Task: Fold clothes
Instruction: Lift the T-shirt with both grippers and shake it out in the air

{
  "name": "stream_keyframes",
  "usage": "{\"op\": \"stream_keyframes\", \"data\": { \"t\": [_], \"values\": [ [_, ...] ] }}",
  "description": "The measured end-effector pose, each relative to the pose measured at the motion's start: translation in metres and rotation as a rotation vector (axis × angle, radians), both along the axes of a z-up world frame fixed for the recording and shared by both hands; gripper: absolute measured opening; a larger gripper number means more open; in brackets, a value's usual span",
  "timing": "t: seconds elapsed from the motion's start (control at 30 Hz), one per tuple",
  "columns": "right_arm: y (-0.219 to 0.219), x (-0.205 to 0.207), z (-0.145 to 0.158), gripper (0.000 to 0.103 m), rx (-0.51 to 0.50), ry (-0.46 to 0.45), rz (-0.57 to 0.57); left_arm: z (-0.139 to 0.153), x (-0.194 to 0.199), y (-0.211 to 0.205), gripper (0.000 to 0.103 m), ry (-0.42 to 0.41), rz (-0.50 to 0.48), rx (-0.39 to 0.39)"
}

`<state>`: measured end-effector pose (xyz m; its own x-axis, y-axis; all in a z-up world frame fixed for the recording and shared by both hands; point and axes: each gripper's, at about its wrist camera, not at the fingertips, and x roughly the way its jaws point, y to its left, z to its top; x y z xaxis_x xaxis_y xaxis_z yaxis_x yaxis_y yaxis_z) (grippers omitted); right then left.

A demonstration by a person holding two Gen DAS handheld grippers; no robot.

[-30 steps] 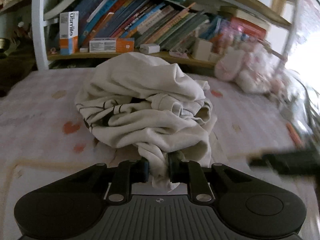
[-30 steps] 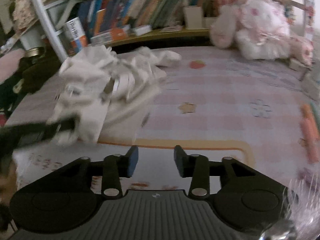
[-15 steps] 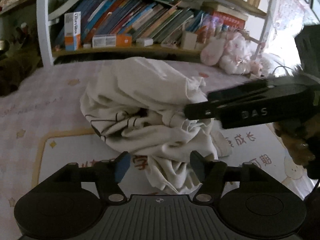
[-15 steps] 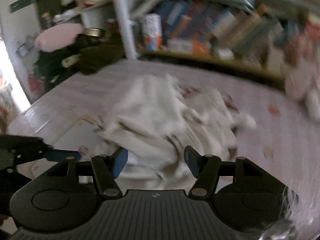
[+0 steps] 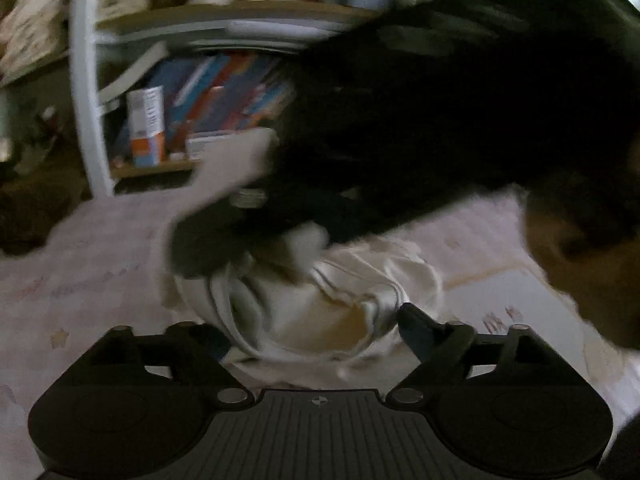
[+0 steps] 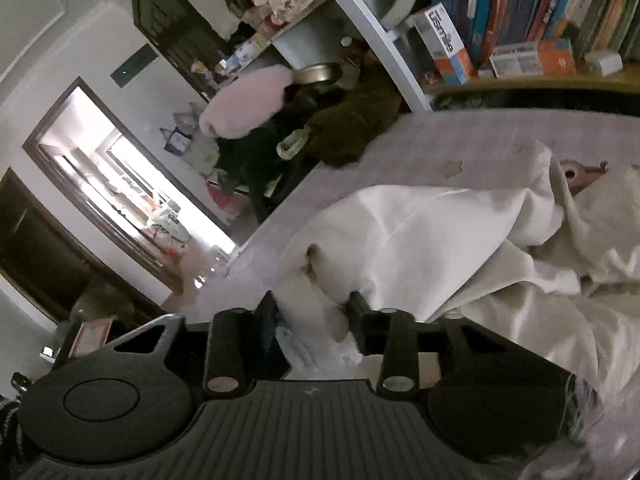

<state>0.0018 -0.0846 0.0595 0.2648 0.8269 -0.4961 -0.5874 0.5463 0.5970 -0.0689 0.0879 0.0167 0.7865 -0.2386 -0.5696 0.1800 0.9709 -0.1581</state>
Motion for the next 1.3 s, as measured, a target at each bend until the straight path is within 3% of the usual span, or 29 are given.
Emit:
{"op": "stream_keyframes", "data": {
  "t": [0.03, 0.07, 0.17, 0.3, 0.37, 0.53, 0.6, 0.63, 0.67, 0.7, 0.77, 0.87, 0.93, 0.97, 1.03, 1.07, 1.1, 1.17, 1.23, 1.3],
  "values": [
    [-0.007, 0.000, 0.000, 0.047, -0.003, -0.003, -0.023, -0.001, 0.004, 0.009, 0.008, 0.007, 0.038, -0.026],
    [-0.013, 0.001, 0.001, 0.049, -0.006, -0.006, -0.045, -0.002, 0.007, 0.019, 0.006, 0.014, 0.076, -0.052],
    [-0.037, 0.001, 0.000, 0.057, -0.067, -0.042, -0.119, -0.006, 0.017, 0.051, 0.004, 0.032, 0.196, -0.153],
    [-0.044, -0.005, -0.013, 0.057, -0.342, -0.173, -0.125, -0.003, 0.013, 0.102, 0.004, 0.037, 0.285, -0.380],
    [-0.036, -0.007, -0.020, 0.057, -0.407, -0.221, -0.099, -0.006, 0.017, 0.112, 0.005, 0.061, 0.299, -0.454],
    [0.000, -0.016, -0.034, 0.065, -0.472, -0.351, 0.041, -0.009, 0.022, 0.113, 0.007, 0.086, 0.314, -0.468],
    [0.022, -0.022, -0.041, 0.065, -0.541, -0.419, 0.133, -0.010, 0.021, 0.112, 0.023, 0.099, 0.311, -0.478],
    [0.029, -0.024, -0.045, 0.058, -0.567, -0.433, 0.170, -0.012, 0.018, 0.113, 0.031, 0.111, 0.315, -0.488],
    [0.035, -0.026, -0.050, 0.047, -0.590, -0.443, 0.205, -0.013, 0.017, 0.113, 0.046, 0.126, 0.320, -0.499],
    [0.042, -0.027, -0.055, 0.022, -0.613, -0.452, 0.239, -0.015, 0.016, 0.113, 0.062, 0.144, 0.328, -0.507],
    [0.041, -0.026, -0.055, 0.015, -0.568, -0.382, 0.239, -0.023, 0.012, 0.111, 0.075, 0.188, 0.343, -0.530],
    [0.038, -0.022, -0.054, 0.011, -0.481, -0.261, 0.224, -0.038, 0.007, 0.106, 0.076, 0.258, 0.347, -0.556],
    [0.036, -0.022, -0.054, 0.010, -0.408, -0.168, 0.266, -0.043, 0.006, 0.101, 0.075, 0.256, 0.345, -0.526],
    [0.034, -0.023, -0.054, 0.010, -0.370, -0.121, 0.290, -0.041, 0.007, 0.098, 0.071, 0.227, 0.334, -0.498],
    [0.033, -0.025, -0.053, 0.010, -0.317, -0.062, 0.324, -0.038, 0.010, 0.092, 0.039, 0.169, 0.311, -0.440],
    [0.033, -0.027, -0.053, 0.010, -0.309, -0.060, 0.331, -0.035, 0.014, 0.088, 0.010, 0.149, 0.296, -0.411],
    [0.033, -0.029, -0.052, 0.011, -0.300, -0.058, 0.337, -0.029, 0.020, 0.085, 0.003, 0.127, 0.285, -0.386],
    [0.030, -0.027, -0.046, 0.022, -0.321, -0.097, 0.298, -0.013, 0.029, 0.078, 0.002, 0.065, 0.260, -0.344],
    [0.019, -0.023, -0.035, 0.049, -0.358, -0.183, 0.225, 0.008, 0.035, 0.069, 0.002, -0.009, 0.206, -0.321],
    [0.003, -0.020, -0.021, 0.060, -0.409, -0.283, 0.146, 0.030, 0.041, 0.057, 0.002, -0.059, 0.102, -0.316]
  ]
}}
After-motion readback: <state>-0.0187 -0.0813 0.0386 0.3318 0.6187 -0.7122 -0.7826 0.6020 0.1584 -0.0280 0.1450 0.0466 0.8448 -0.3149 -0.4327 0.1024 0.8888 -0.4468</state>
